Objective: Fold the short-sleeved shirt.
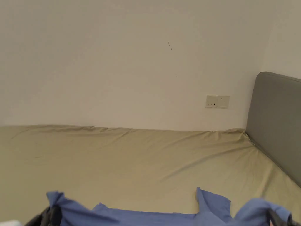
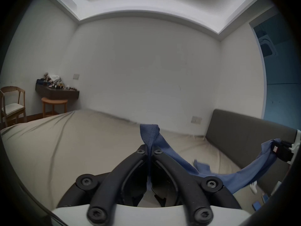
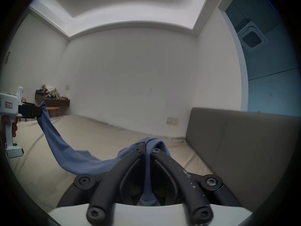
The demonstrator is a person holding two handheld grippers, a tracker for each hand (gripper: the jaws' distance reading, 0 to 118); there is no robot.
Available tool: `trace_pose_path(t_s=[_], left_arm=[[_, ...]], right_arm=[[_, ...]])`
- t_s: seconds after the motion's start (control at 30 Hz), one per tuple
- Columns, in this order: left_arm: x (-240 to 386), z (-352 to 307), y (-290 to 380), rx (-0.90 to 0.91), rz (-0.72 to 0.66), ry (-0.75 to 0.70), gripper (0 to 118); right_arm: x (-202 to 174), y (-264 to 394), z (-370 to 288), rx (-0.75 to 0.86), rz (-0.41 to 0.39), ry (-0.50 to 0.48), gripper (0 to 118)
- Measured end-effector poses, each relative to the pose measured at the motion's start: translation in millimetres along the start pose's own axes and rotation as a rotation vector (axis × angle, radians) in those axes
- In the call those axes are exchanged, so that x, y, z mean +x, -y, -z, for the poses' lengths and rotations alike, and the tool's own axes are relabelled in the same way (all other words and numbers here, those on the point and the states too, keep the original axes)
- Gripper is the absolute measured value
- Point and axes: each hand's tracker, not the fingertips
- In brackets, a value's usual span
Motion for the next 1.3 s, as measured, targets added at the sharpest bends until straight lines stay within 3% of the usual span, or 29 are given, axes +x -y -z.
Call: trace_pose_path(t_s=[0.27, 0.33, 0.53, 0.63, 0.77, 0.93, 0.97, 1.0, 1.03, 1.1, 1.13, 1.23, 1.3], left_arm=[[-36, -101, 97, -0.388, 0.003, -0.063, 2], [-42, -110, 114, -0.474, 0.029, -0.08, 2], [-67, -97, 160, -0.752, 0.055, -0.099, 2], [-71, -89, 176, -0.84, 0.098, -0.104, 2], [-71, -82, 183, -0.894, 0.127, -0.102, 2], [-66, -85, 185, -0.914, 0.136, -0.109, 4], [-66, -86, 184, -0.906, 0.133, -0.113, 12], [-63, -89, 179, -0.887, 0.137, -0.125, 29], [-61, -94, 171, -0.835, 0.154, -0.14, 64], [-50, -116, 140, -0.688, 0.143, -0.135, 104], [-48, -129, 125, -0.58, 0.12, -0.127, 112], [-56, -149, 104, -0.32, 0.079, -0.116, 111], [-52, -161, 88, -0.215, 0.077, -0.114, 100]], right_arm=[[-22, 97, -114, -0.406, 0.1, -0.056, 7], [-22, 115, -131, -0.536, 0.121, -0.103, 7], [-24, 151, -143, -0.847, 0.133, -0.124, 7], [-22, 162, -137, -0.917, 0.132, -0.154, 7], [-33, 171, -132, -0.989, 0.073, -0.149, 7], [-37, 176, -136, -0.993, 0.12, -0.138, 8], [-38, 173, -138, -0.983, 0.125, -0.137, 14], [-40, 170, -141, -0.965, 0.138, -0.131, 27], [-31, 168, -142, -0.939, 0.147, -0.119, 58], [-29, 157, -150, -0.817, 0.18, -0.068, 99], [-20, 152, -153, -0.739, 0.193, -0.047, 106], [-2, 129, -159, -0.5, 0.218, 0.028, 105], [6, 116, -159, -0.397, 0.231, 0.069, 94]])
